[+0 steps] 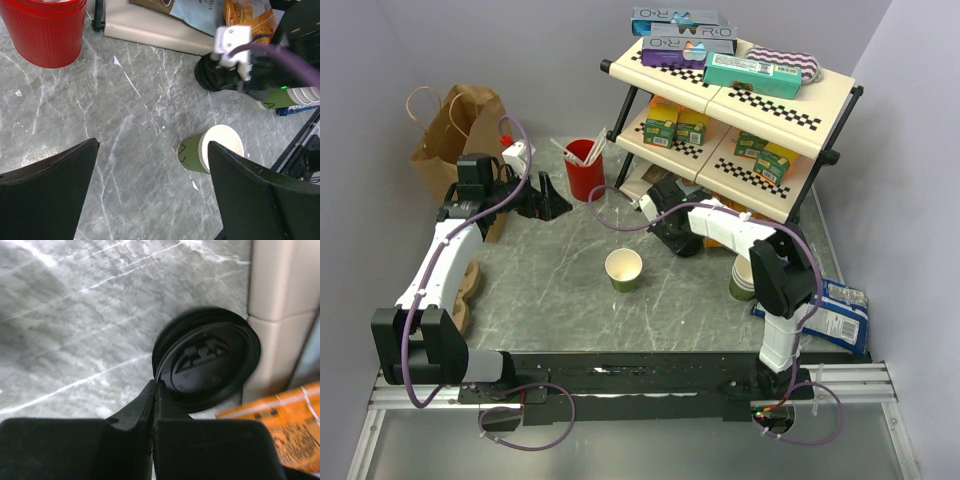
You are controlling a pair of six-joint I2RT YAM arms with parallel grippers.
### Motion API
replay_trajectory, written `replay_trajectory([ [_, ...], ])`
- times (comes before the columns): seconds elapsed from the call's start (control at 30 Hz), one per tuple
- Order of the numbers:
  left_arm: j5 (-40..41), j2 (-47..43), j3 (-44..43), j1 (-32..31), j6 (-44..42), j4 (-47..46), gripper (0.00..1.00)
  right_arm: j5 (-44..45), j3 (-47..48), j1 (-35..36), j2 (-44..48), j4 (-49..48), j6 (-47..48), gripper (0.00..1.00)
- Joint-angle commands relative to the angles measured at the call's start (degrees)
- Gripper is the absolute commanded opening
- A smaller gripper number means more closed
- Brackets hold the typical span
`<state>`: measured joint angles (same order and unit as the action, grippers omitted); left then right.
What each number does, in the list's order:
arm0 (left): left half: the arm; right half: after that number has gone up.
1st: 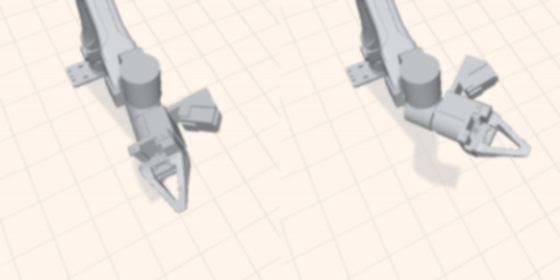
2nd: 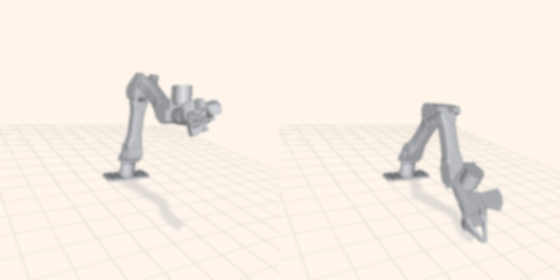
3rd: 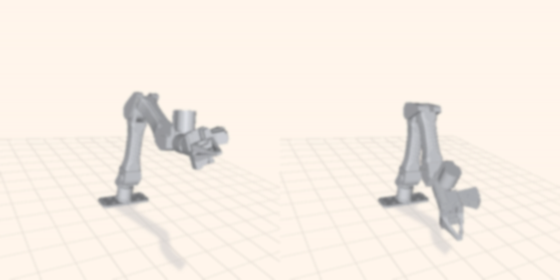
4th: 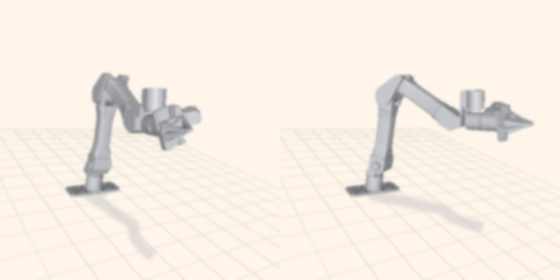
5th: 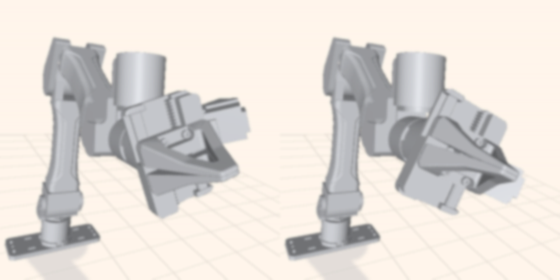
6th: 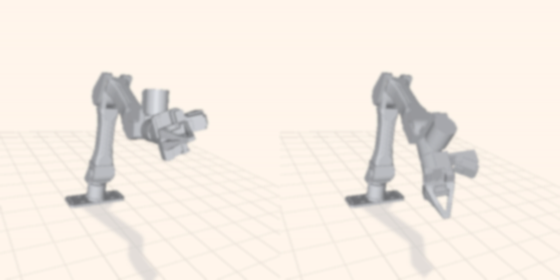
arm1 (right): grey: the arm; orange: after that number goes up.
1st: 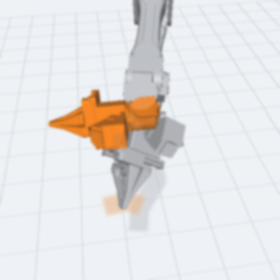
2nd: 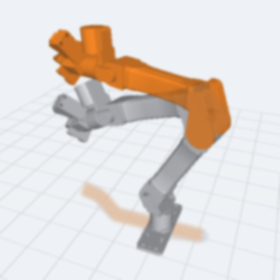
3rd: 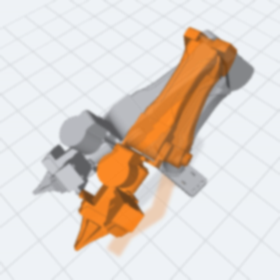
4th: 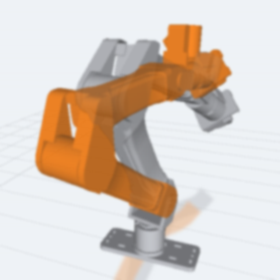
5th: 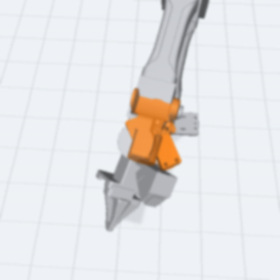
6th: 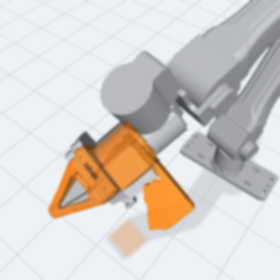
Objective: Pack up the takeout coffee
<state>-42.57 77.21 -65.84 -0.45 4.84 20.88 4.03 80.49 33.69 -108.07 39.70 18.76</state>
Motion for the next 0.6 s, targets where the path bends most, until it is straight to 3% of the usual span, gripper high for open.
replay_trajectory([
  [0.0,-0.94,-0.31,-0.95,0.27,-3.86,1.00,0.97,-2.00,-0.15,-0.38,9.00,2.74,-0.84,0.00],
  [0.3,-5.86,-4.34,-2.36,-2.18,-17.55,6.71,0.97,-16.06,-0.69,-0.82,18.15,9.33,3.38,0.00],
  [0.43,-4.37,-9.08,-0.96,-9.63,-27.59,9.52,0.97,-27.90,2.65,-0.73,21.05,13.90,6.46,0.00],
  [0.57,-3.40,-18.73,3.69,-15.97,-37.87,6.20,0.97,-37.14,4.15,-0.82,24.83,14.09,9.88,0.00],
])
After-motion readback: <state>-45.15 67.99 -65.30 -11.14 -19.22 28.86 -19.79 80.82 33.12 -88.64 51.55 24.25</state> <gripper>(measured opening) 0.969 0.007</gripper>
